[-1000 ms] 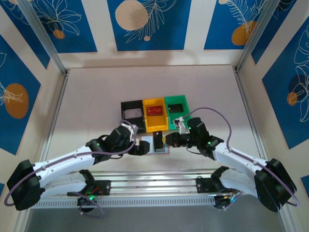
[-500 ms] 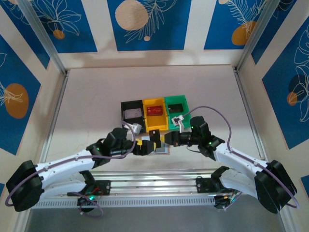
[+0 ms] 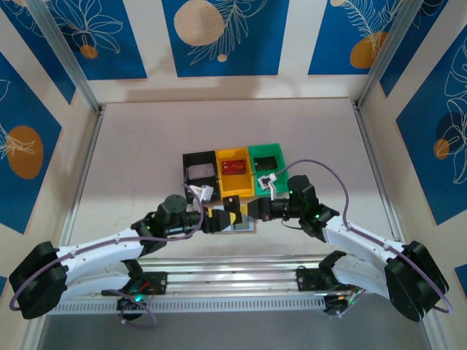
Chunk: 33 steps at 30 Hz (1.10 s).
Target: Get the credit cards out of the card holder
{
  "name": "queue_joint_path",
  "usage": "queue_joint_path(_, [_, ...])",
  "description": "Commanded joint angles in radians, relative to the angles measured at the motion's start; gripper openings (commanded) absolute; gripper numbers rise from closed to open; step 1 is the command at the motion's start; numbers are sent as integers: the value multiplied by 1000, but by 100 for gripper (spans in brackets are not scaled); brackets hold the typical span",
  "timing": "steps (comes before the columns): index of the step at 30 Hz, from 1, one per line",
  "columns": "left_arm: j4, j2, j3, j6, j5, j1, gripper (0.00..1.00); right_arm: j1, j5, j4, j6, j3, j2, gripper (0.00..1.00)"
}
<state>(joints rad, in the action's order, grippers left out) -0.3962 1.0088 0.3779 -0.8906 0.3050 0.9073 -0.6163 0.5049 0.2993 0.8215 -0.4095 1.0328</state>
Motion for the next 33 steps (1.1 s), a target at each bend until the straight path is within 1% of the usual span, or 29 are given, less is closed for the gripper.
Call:
queue_joint_path(1, [-73,-20,-19,-14,23,2,61,-15,29,32,12,6,11,0])
queue_joint_path(6, [-84,-27,-23,-16,26,1,54,-27,26,38,10,4,21,0])
queue_joint_path(10, [-95,-36,-32,-20,23,1,44,-28,14,31,2,3,30,0])
queue_joint_path(17, [-83,-67,-38,-19,10,1,29,-31,6,32,-1,5,60,0])
queue_joint_path(20, [-85,-69,-40,-20,7,1,21,-36,2,38,0,2,66,0])
queue_joint_path(26, [-88,-62,-42,-25,8,1,0,-39,-7,34,-2,-9,65,0])
queue_joint_path(30, [-78,-64,-42,-26,3,2,0,-38,-10,27,1,-14,55,0])
queue_joint_path(33, [-38,-79,-43,-34,-34,2,0,-37,-35,3,1,-12,30,0])
